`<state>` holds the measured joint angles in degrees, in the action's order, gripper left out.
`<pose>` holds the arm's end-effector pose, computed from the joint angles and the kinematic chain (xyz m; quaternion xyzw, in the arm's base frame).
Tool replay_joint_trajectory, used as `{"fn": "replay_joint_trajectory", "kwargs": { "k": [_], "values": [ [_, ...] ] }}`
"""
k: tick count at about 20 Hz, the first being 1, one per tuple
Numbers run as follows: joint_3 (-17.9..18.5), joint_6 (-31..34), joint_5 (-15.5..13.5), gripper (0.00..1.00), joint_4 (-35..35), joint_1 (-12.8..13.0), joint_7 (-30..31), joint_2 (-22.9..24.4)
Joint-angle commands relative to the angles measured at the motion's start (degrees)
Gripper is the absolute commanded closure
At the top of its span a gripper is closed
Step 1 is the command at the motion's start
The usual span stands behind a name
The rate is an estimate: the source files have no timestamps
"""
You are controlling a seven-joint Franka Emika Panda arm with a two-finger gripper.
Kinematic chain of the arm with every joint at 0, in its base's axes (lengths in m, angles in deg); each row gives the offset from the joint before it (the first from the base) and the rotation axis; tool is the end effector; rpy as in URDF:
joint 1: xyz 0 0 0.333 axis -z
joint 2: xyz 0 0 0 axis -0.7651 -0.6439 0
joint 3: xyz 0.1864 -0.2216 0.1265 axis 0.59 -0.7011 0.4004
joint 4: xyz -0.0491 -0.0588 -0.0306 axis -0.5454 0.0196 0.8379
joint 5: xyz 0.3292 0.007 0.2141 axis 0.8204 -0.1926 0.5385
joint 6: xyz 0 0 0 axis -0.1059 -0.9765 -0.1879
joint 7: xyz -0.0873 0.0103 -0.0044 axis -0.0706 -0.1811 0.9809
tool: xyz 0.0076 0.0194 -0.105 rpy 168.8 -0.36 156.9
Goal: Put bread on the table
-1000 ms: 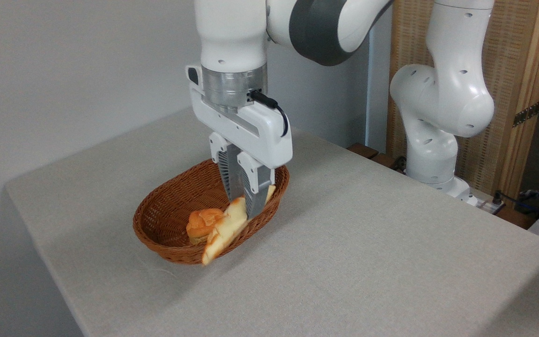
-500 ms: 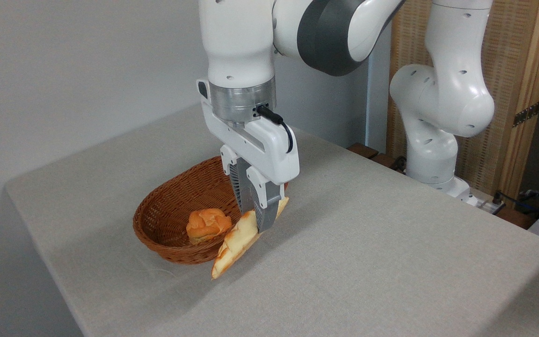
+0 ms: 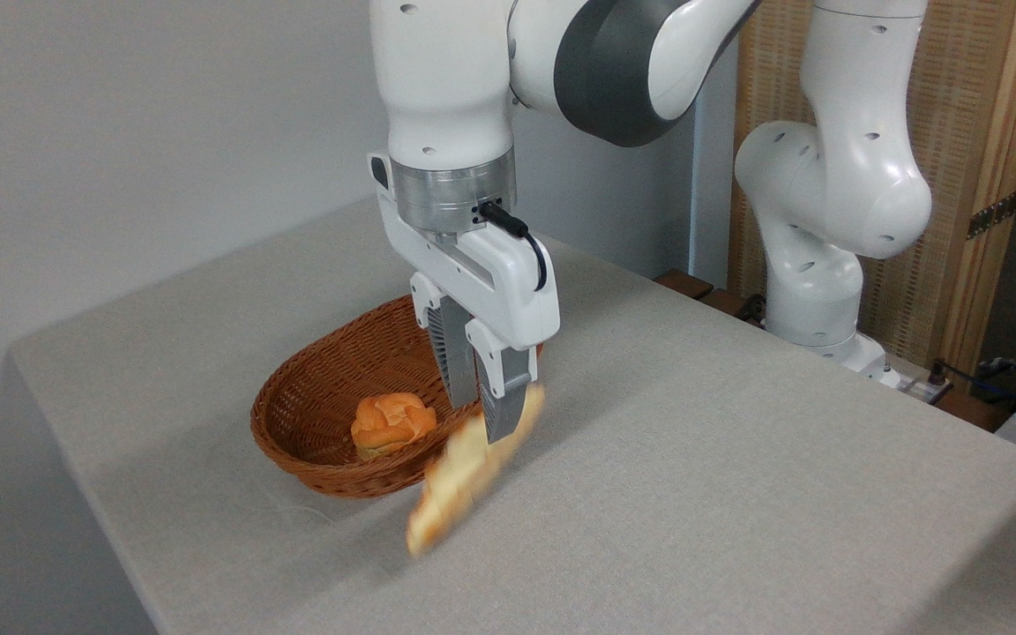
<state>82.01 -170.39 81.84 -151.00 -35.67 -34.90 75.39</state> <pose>0.5150 0.0189 0.5070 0.9071 -0.4194 0.0285 0.0219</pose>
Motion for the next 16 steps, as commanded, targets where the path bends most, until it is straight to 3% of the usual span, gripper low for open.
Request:
{"fn": "replay_joint_trajectory", "kwargs": {
  "k": [1,11,16],
  "values": [
    [0.11,1.3,0.64,0.0,0.42,0.51,-0.64,0.24],
    [-1.11,1.22,-0.24,0.0,2.18,0.69,0.59,0.68],
    [-3.74,1.22,-0.32,0.0,4.29,0.78,5.33,0.94]
  ]
}}
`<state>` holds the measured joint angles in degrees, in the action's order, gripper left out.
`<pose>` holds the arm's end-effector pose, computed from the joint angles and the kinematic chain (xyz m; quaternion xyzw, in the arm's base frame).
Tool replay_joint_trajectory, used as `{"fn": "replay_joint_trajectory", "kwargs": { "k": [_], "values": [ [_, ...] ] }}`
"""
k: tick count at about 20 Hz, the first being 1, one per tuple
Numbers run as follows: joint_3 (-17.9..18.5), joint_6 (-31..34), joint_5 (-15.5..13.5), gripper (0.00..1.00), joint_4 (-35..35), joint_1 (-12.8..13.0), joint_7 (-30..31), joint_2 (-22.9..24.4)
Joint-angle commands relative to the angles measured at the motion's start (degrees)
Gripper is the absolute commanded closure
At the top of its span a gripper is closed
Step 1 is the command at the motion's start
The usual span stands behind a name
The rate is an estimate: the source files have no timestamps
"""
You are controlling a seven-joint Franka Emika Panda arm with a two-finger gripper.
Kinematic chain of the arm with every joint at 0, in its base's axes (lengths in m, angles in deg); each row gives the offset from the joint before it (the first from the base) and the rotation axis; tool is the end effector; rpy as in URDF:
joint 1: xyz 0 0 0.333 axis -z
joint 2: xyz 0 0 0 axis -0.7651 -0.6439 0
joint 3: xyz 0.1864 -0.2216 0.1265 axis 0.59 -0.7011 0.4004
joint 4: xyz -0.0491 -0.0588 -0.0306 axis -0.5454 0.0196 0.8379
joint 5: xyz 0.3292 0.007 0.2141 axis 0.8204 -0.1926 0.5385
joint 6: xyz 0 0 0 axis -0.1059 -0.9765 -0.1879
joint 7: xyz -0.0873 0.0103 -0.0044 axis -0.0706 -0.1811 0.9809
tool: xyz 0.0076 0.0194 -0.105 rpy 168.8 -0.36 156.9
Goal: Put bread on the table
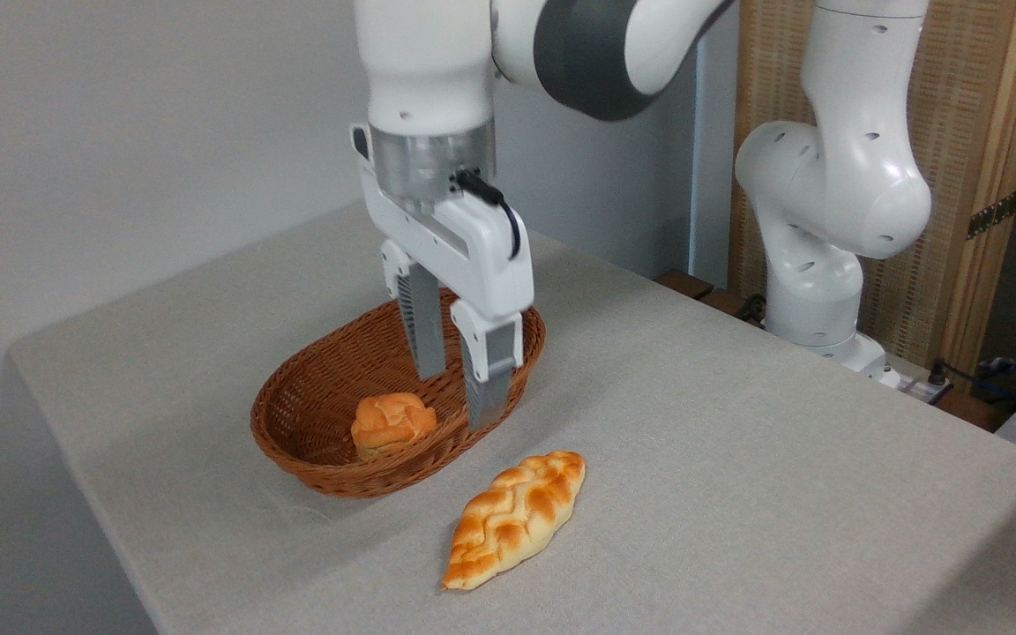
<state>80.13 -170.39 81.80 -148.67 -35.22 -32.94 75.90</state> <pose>0.5191 -0.0017 0.5319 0.9052 -0.4218 0.0503 0.0116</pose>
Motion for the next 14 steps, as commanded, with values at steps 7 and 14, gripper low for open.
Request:
{"fn": "replay_joint_trajectory", "kwargs": {
  "k": [7,14],
  "values": [
    [-6.52,1.22,-0.2,0.0,3.19,0.34,14.08,0.43],
    [-10.84,2.36,0.33,0.0,5.2,0.34,19.02,0.43]
  ]
}}
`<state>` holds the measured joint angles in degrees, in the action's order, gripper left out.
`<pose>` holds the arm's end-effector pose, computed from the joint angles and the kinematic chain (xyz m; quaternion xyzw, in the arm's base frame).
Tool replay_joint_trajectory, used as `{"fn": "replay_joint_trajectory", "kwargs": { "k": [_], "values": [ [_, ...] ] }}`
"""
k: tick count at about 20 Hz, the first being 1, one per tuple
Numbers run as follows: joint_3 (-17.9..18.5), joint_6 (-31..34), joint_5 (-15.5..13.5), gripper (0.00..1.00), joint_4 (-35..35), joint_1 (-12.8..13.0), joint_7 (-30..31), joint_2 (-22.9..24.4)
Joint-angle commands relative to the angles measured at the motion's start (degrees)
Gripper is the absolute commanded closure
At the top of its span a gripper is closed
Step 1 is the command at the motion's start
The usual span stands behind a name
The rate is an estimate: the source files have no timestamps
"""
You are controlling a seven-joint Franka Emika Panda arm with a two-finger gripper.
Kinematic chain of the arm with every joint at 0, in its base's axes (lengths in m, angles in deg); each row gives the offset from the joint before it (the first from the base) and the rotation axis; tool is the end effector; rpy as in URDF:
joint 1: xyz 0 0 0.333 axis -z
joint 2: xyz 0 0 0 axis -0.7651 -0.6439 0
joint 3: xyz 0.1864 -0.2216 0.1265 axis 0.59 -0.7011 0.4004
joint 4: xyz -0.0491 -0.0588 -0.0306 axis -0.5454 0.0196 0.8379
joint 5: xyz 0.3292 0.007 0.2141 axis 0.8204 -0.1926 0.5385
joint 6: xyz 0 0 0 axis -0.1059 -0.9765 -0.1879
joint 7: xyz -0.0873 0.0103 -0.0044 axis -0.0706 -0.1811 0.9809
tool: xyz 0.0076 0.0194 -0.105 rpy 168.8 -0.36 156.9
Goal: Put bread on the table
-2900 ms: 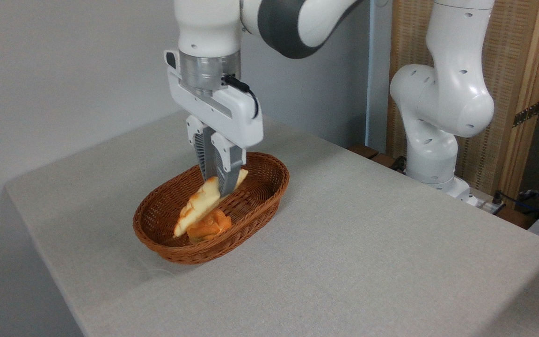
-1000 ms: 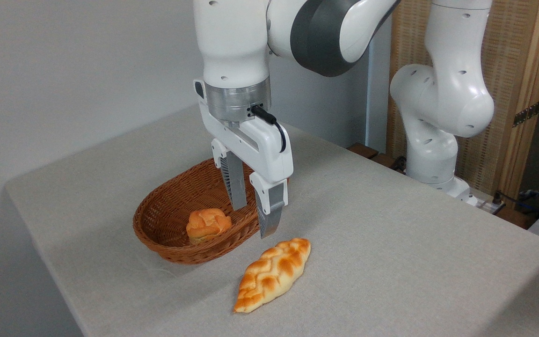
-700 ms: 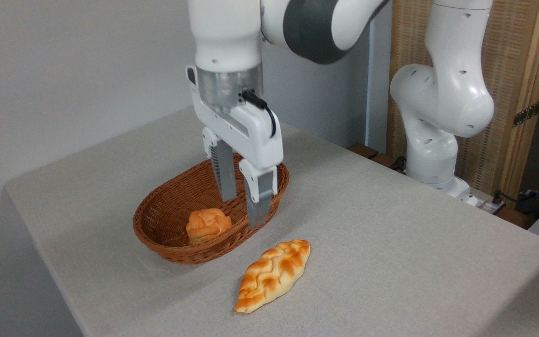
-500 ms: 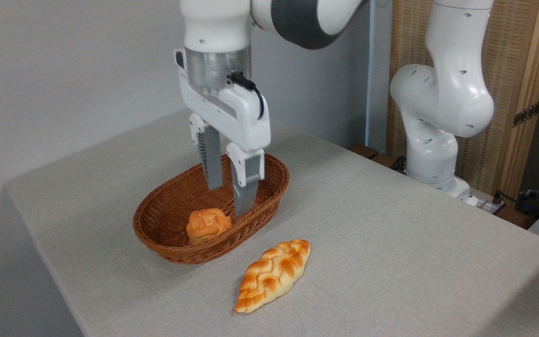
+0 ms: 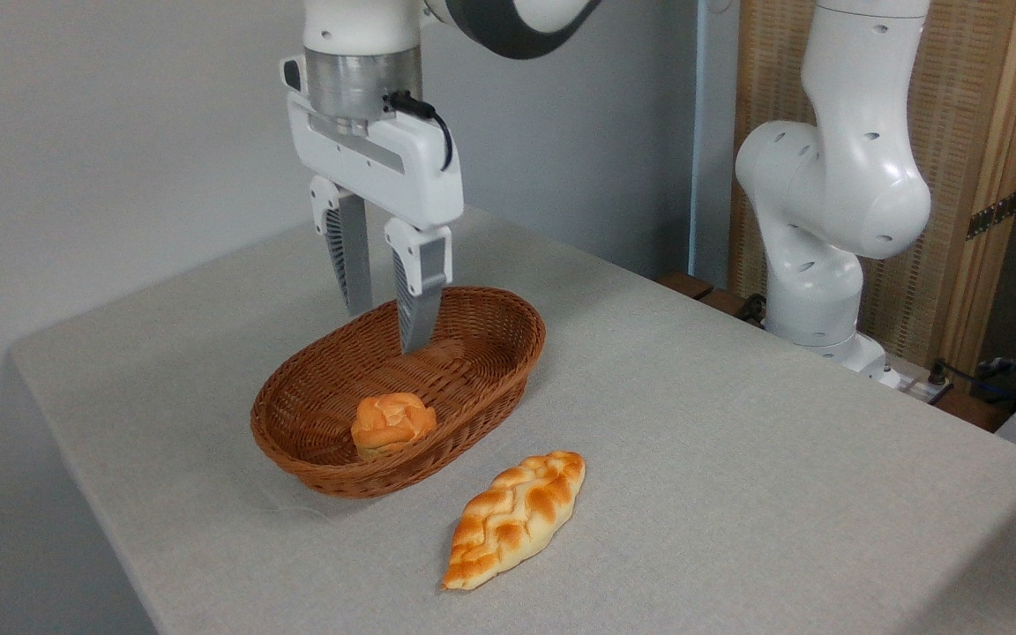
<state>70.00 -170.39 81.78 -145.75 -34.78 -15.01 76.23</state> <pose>0.5126 -0.1017 0.5624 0.9293 -0.3619 0.0736 0.0045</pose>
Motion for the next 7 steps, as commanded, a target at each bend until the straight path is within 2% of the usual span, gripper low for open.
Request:
{"fn": "replay_joint_trajectory", "kwargs": {
  "k": [1,7],
  "values": [
    [-0.79,2.97,0.34,0.0,2.46,-0.11,1.1,0.1],
    [-0.27,5.61,-0.19,0.0,2.99,-0.29,0.49,0.1]
  ]
}}
